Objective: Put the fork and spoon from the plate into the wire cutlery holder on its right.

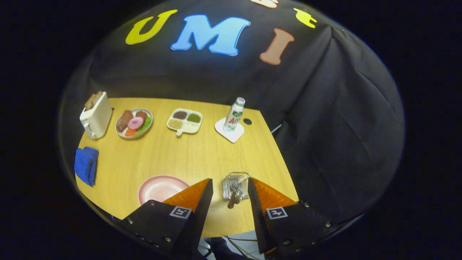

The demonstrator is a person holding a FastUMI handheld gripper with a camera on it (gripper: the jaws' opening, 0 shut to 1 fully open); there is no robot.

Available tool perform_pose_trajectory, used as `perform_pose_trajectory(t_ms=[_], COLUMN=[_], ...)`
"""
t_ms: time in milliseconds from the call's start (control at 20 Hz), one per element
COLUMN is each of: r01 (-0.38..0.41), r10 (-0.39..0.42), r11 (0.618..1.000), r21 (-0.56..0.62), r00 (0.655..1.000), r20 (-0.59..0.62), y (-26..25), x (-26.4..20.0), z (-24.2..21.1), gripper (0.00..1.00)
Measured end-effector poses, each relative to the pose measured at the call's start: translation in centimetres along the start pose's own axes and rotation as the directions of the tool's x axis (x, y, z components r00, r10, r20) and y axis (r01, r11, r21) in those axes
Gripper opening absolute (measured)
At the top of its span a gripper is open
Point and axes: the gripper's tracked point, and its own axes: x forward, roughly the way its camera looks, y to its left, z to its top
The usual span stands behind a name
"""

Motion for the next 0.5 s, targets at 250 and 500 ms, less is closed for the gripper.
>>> perform_pose_trajectory(t_ms=[250,500], r01=[-0.08,-0.175], r10=[0.049,0.089], r11=[0.994,0.977], r21=[0.077,0.122], r00=[0.938,0.855], r20=[0.342,0.512], y=[2.8,6.0], x=[-5.7,-10.8], z=[7.7,11.9], gripper=[0.6,0.6])
